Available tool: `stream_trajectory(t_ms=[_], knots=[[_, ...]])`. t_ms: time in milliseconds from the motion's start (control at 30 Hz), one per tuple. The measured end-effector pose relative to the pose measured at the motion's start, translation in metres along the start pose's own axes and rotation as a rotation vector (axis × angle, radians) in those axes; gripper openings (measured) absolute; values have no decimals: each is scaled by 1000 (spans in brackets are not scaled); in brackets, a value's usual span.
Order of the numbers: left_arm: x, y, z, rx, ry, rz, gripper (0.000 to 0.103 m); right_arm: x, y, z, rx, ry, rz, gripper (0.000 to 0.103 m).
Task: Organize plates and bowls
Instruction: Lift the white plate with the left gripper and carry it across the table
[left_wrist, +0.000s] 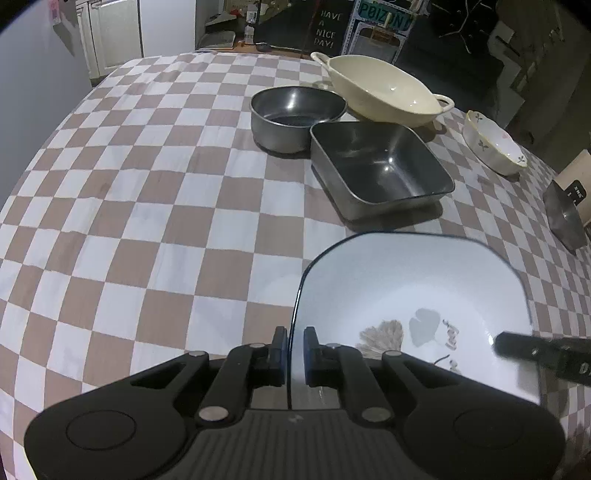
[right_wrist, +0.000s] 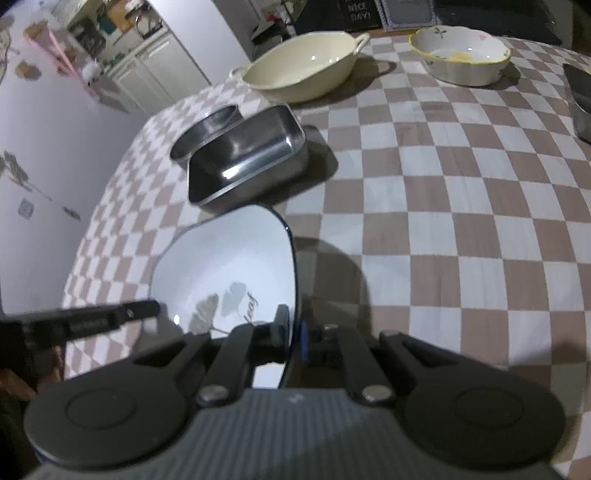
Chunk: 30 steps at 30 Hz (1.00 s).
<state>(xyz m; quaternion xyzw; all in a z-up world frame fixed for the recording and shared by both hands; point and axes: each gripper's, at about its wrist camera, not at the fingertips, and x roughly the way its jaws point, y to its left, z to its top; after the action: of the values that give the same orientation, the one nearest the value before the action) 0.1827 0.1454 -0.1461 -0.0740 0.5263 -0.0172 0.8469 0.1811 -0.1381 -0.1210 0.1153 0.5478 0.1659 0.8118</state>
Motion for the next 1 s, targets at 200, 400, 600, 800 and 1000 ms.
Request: stream_trajectory(t_ms=[200,400,600,800,1000], knots=[[0,-7,-2,48,-7,3,19,9,-13,-7,18,74,3,12],[1,-10,-3,50,7,15,19,7,-5,-11,-93,53,-34,12],[3,-12,-3,60,37,28,17,4,2,-9,-122,-7,-59,11],[4,-15,-5,72,46,36,18,11,-2,2,-106,-16,-63,10],[3,-15,-6,61,54,30,18,10,-5,1,-93,-12,-60,9]])
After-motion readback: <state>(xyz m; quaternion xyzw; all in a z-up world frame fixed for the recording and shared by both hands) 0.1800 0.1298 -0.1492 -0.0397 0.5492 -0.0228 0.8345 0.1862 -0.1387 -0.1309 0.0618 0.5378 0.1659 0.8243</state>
